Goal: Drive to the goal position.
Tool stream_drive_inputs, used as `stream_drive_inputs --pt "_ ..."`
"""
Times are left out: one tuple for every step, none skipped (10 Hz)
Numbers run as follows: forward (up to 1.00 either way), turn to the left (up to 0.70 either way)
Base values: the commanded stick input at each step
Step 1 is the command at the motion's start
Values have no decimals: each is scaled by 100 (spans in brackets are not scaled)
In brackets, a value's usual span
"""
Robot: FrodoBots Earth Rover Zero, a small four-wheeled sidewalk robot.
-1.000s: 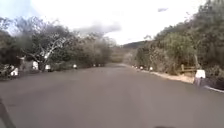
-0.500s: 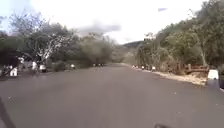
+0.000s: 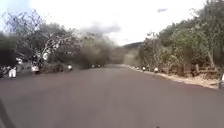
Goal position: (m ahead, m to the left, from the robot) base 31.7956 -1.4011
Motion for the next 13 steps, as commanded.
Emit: stream_drive_inputs --pt "100 0" --pt "100 0" --pt "100 0" --pt "100 0" --pt "100 0" --pt "100 0" --pt "100 0" --pt "100 0" --pt "100 0" --pt "100 0" --pt "100 0" --pt "100 0" --pt "100 0"
